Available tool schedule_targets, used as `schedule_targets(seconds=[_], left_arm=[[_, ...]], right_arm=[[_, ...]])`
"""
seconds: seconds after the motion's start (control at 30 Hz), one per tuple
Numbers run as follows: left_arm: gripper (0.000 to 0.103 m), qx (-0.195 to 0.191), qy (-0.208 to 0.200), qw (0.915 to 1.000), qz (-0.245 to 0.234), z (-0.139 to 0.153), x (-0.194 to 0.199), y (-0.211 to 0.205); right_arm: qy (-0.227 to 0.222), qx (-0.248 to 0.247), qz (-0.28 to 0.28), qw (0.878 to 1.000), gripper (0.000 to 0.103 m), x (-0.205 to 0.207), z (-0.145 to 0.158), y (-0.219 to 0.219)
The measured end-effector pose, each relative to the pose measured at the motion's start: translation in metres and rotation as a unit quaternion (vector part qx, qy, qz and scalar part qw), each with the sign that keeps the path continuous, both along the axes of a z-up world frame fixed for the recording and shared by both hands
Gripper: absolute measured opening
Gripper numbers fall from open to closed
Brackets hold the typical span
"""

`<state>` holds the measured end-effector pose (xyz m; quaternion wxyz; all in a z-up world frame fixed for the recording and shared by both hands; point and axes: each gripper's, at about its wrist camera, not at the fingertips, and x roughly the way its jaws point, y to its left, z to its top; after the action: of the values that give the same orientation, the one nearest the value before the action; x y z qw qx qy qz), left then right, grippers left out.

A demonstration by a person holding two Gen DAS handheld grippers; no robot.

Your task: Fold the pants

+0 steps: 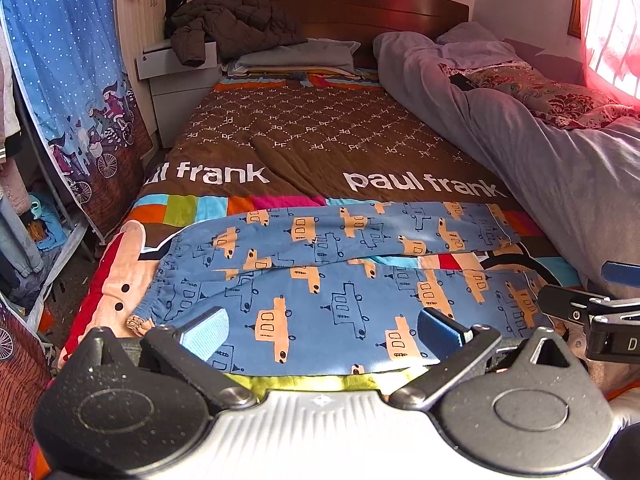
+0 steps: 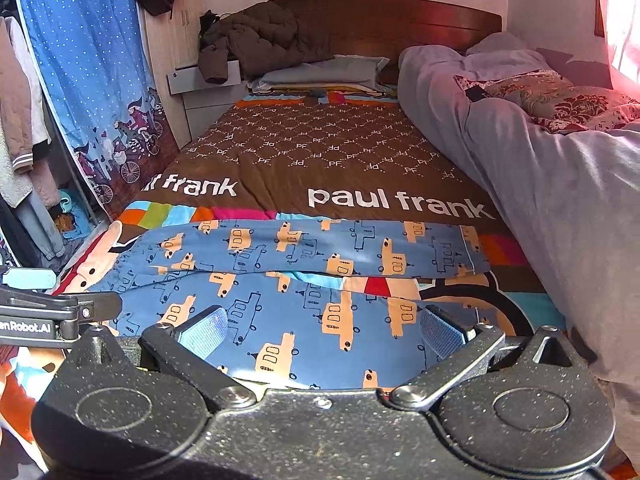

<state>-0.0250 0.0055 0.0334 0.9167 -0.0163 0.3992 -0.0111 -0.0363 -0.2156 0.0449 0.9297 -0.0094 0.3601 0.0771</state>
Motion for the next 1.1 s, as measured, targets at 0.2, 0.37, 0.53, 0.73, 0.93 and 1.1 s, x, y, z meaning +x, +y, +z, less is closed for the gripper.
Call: schedule_targets(seconds=[0.2,0.37,0.53,0.73,0.93,1.1], left_arm=[[0.103,0.0,-0.007,1.0,-0.002,0.009,-0.003,-0.001],[0.103,0.0,-0.012,0.9999,-0.003,0.012,-0.005,0.0],[0.103,-0.001,-0.013,0.9999,-0.004,0.014,-0.005,0.003],[0.103,-0.003,-0.012,0.9999,-0.004,0.014,-0.004,0.005],[0.103,-0.004,-0.005,1.0,-0.005,0.01,0.003,0.01],[0.103,-0.005,0.0,1.0,-0.004,0.004,0.01,0.014]], right_arm=[[-0.007,-0.001,0.003,1.0,0.102,-0.003,0.006,0.001],[-0.012,-0.004,0.005,1.0,0.102,-0.005,0.011,0.003],[-0.016,-0.005,0.007,1.0,0.102,-0.007,0.013,0.004],[-0.017,-0.005,0.007,1.0,0.102,-0.007,0.012,0.004],[-0.014,-0.007,0.011,1.0,0.102,-0.004,0.012,0.008],[-0.006,-0.01,0.015,1.0,0.102,0.007,0.007,0.011]])
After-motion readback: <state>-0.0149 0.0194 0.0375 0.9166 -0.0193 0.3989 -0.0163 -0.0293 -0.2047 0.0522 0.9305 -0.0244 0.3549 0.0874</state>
